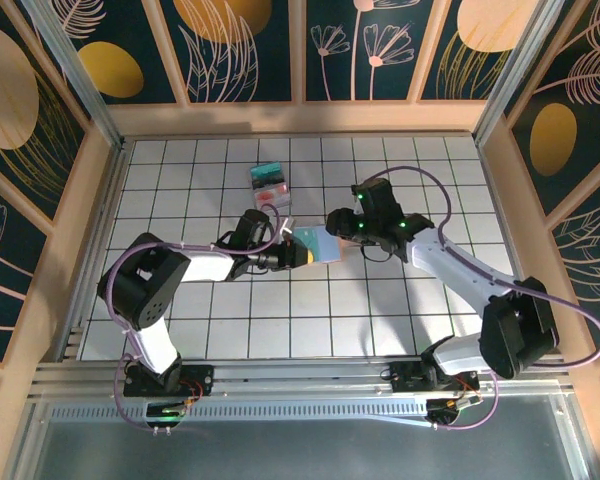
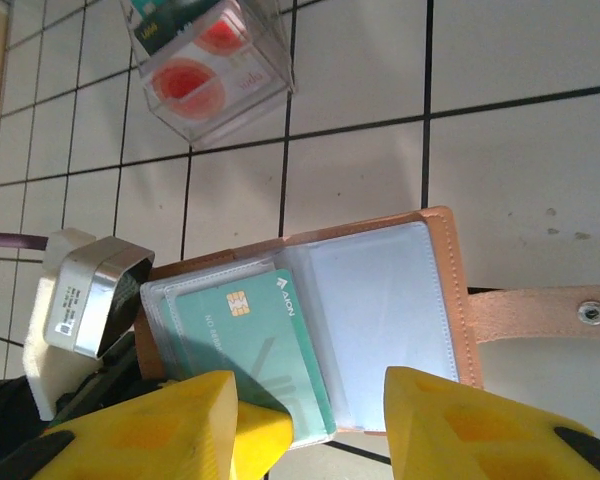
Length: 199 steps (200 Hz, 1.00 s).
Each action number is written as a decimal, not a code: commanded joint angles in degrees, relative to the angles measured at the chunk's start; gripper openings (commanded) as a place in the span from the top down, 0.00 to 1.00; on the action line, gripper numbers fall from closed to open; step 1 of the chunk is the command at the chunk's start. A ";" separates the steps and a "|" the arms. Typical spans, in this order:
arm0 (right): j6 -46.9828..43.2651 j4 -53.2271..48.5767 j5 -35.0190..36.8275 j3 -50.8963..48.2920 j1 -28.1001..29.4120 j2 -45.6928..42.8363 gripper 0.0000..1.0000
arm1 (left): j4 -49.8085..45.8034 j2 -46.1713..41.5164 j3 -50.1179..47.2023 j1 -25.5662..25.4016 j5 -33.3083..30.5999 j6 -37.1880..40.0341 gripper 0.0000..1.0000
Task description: Take the credit cards out of the card holder
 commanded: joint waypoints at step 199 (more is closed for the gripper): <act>4.05 11.24 -6.92 -3.35 0.33 18.23 0.82 | 6.94 4.77 -3.65 -0.22 -0.73 -3.74 0.78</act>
